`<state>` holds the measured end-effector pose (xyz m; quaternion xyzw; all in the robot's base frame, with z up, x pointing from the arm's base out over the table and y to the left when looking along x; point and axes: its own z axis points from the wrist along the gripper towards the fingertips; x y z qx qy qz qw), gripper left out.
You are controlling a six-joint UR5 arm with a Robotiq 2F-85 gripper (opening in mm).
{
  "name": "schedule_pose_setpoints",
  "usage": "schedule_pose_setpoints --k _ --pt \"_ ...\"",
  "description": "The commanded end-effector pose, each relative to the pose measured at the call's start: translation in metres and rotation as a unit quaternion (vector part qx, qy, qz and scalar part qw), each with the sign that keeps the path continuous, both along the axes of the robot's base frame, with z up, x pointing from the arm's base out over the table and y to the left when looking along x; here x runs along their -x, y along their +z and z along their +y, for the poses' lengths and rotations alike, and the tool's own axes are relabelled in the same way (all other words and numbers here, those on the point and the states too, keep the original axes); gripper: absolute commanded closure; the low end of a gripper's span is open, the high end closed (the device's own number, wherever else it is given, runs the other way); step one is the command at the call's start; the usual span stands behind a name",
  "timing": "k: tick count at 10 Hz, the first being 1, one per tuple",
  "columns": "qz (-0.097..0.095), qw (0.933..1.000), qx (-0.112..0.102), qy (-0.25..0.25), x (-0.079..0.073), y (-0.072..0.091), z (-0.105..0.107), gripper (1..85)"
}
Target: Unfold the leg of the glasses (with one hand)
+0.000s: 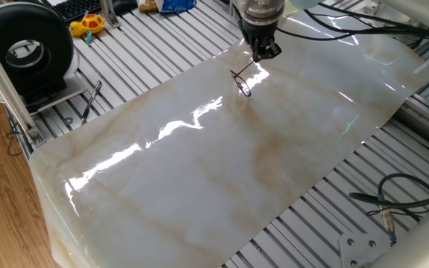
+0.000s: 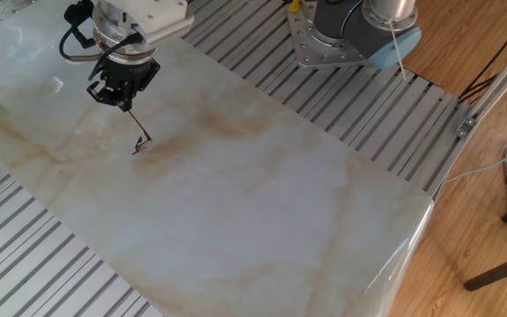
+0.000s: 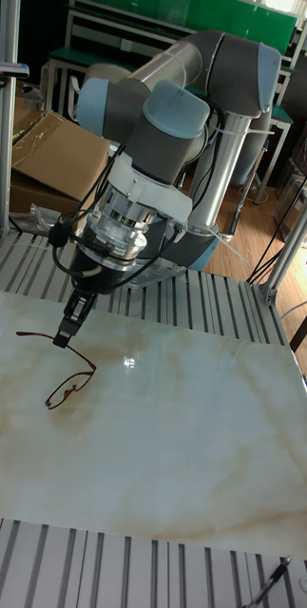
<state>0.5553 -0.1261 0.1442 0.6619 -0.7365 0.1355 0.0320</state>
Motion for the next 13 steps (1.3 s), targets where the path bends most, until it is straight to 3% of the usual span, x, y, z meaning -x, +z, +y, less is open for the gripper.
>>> schedule_pose_setpoints --k 1,11,13 --pt "-0.003 1.0000 -0.009 0.001 -0.0025 -0.0020 0.0032 84.3" --pt "0.002 1.0000 -0.006 -0.005 -0.0010 -0.0037 0.0023 83.0" --pt "0.000 1.0000 -0.004 -0.006 -0.0018 -0.0034 0.0013 62.7"
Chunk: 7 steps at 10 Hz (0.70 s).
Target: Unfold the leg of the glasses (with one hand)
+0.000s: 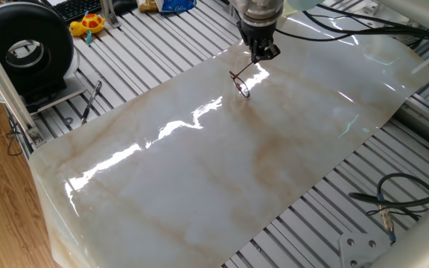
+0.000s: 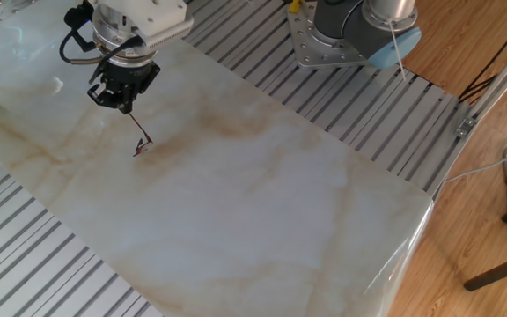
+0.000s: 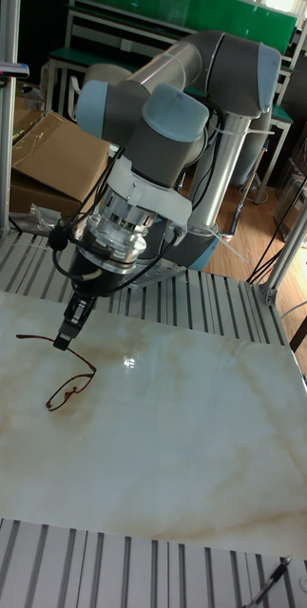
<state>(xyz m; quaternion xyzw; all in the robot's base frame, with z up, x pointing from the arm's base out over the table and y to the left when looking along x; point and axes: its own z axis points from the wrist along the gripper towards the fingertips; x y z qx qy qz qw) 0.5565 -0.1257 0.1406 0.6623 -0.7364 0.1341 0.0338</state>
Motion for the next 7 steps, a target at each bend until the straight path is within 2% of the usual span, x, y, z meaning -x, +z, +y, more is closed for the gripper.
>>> schedule_pose_setpoints --k 1,5,7 --pt "-0.002 1.0000 -0.003 -0.007 -0.0007 0.0004 0.0006 50.3" --pt "-0.001 0.9999 -0.009 -0.009 0.0004 0.0003 0.0035 39.0" --pt "0.000 0.9999 -0.012 -0.012 0.0003 0.0019 0.0050 38.7"
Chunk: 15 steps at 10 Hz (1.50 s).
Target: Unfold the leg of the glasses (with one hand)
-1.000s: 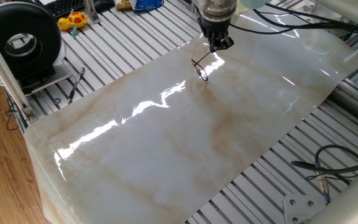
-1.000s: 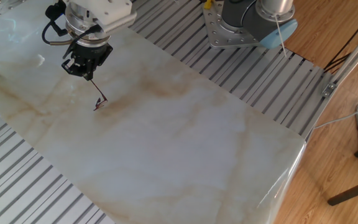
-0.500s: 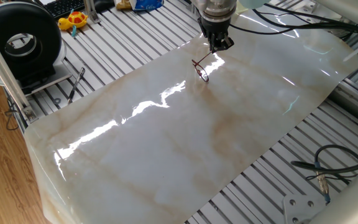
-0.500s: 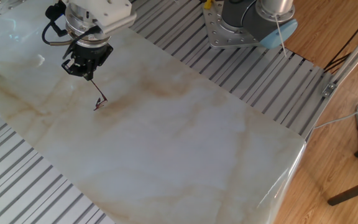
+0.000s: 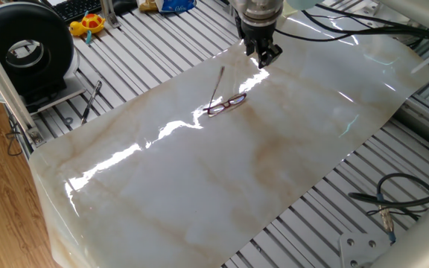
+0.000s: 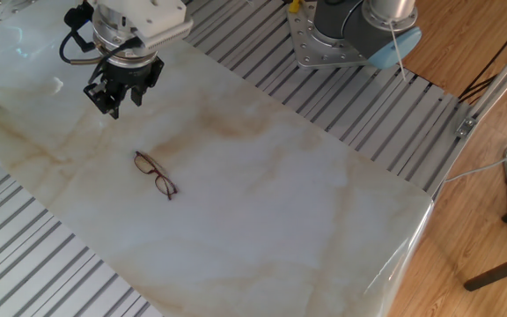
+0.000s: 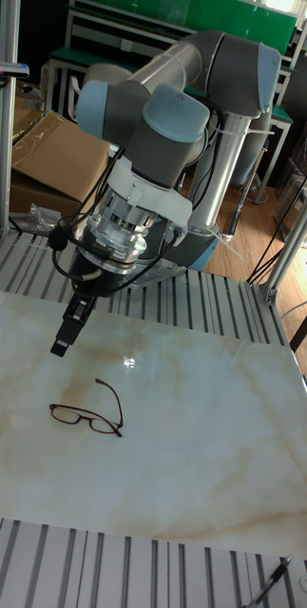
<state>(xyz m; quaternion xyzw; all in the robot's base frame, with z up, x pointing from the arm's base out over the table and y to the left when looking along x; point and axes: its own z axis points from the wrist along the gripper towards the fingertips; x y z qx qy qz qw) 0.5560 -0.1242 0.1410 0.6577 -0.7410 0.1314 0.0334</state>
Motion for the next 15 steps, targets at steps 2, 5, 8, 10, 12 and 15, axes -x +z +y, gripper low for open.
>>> schedule_pose_setpoints --k 2,5,8,10,12,15 --pt "0.001 0.9999 -0.011 -0.013 0.000 0.006 0.006 39.3" --pt "0.005 0.9998 -0.006 -0.017 0.003 0.015 0.008 41.0" --pt "-0.011 0.9987 -0.035 -0.035 -0.006 0.006 0.019 47.3" --pt "-0.015 0.9977 -0.052 -0.040 -0.010 -0.001 0.028 48.0" --pt "-0.022 0.9969 -0.060 -0.046 -0.015 -0.010 0.030 50.0" --pt "-0.011 0.9931 -0.059 -0.101 -0.003 -0.010 0.026 54.7"
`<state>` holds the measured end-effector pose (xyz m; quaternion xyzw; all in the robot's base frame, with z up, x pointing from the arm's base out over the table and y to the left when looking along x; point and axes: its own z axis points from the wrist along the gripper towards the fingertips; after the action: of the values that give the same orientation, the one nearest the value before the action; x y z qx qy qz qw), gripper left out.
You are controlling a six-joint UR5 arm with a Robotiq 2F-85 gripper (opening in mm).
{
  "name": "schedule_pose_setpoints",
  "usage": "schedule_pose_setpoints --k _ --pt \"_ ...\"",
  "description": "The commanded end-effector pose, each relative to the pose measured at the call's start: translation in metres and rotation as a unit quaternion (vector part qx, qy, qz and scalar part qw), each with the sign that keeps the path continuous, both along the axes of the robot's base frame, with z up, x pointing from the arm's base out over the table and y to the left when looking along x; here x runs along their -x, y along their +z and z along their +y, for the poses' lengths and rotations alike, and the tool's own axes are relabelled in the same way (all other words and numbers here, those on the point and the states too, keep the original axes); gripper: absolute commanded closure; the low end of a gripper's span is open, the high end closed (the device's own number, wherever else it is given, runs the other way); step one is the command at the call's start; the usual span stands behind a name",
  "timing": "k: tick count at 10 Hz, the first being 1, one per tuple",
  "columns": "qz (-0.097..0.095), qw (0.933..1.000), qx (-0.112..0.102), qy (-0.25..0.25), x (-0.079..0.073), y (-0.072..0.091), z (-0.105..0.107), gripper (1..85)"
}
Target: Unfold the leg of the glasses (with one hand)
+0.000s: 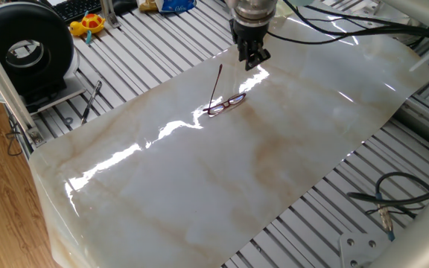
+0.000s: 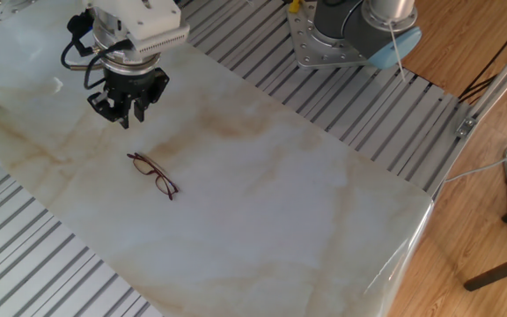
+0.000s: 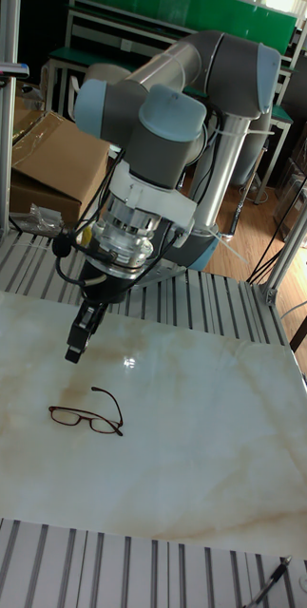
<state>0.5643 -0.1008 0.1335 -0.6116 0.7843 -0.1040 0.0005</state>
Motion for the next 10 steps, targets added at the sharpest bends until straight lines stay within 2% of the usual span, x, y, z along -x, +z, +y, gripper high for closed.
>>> schedule_pose_setpoints --k 1,3,5,6,7,9,10 --pt "0.012 0.9977 -0.032 -0.059 0.010 -0.004 0.011 54.7" --pt "0.005 0.9958 -0.052 -0.076 0.007 -0.005 0.020 58.3" --pt "-0.008 0.9952 -0.068 -0.071 -0.007 -0.033 0.024 58.7" --pt "-0.015 0.9953 -0.069 -0.065 -0.015 -0.048 0.022 58.7" --pt "-0.018 0.9950 -0.073 -0.065 -0.018 -0.056 0.023 58.7" --pt "-0.012 0.9952 -0.065 -0.072 -0.013 -0.046 0.020 58.7" --pt "-0.008 0.9950 -0.064 -0.076 -0.011 -0.047 0.019 59.0"
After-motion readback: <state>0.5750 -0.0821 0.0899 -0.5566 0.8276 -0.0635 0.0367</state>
